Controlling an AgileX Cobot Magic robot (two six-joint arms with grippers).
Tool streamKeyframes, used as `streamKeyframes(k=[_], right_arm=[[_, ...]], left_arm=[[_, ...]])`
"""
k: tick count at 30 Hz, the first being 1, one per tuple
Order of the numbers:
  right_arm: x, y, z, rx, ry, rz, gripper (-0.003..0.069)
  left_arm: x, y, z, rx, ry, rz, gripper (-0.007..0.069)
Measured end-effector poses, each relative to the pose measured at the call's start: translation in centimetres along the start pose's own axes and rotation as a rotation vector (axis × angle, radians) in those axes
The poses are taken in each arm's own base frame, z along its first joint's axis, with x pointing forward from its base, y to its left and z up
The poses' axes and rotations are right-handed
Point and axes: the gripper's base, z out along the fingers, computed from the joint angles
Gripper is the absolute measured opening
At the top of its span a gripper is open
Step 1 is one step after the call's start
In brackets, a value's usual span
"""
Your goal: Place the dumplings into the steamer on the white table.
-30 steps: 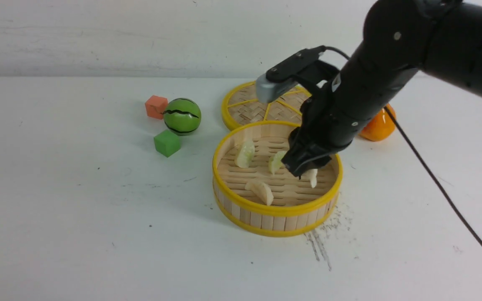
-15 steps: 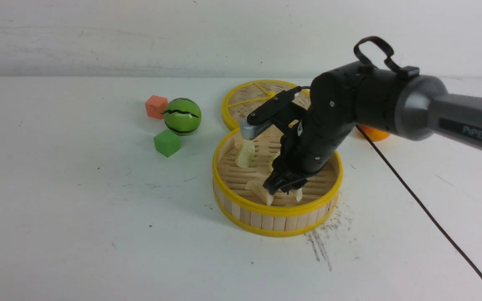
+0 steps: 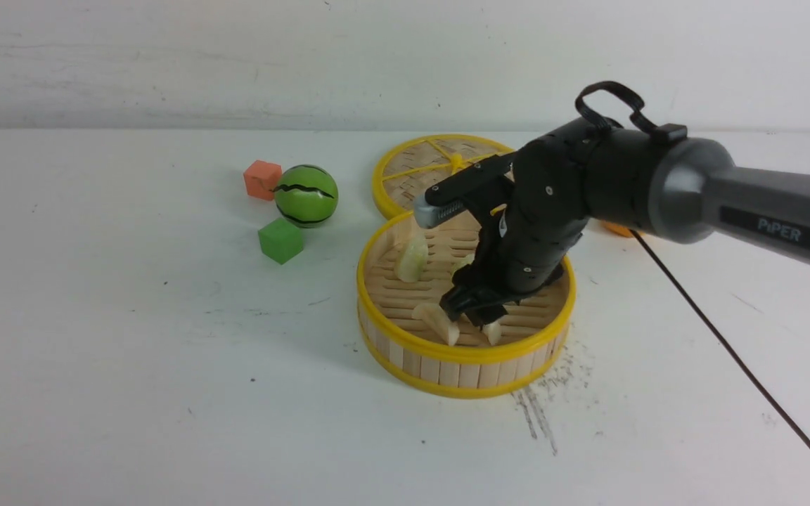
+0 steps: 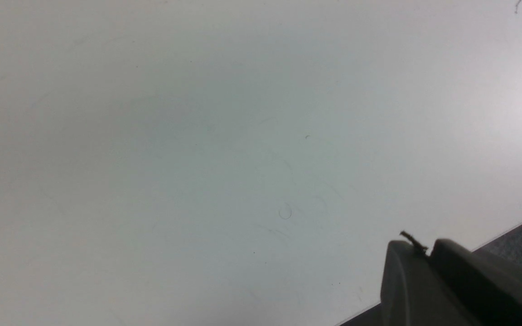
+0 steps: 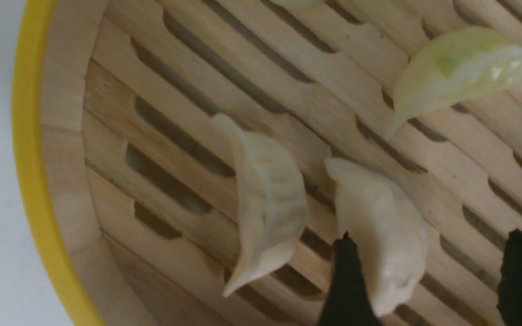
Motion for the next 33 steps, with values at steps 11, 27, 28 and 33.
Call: streamKeyframes(k=[11,27,28,33], right_arm=[[-1.2,-0.6,-10.7,0.01,0.069,-0.09,0.0197],[10.7,1.1,-28.0,-0.147,-0.208,-0.094,-0.0011],[11.3,1.2,-28.0,-0.155,-0.221,-0.09,-0.0011],[18.2,1.7,-31.4,-0.179,-0.589,-0.035,-0.001]], left_arm=[[-0.5,-0.1,0.0,0.012,-0.093,0.034,0.0071],[7.0,0.9,-0.3,0.094,-0.566,-0.025,0.0078],[7.1,0.9,-0.3,0.096,-0.577,-0.025,0.008],[7.1,0.9,-0.3,0.1,-0.601,-0.028,0.0084]])
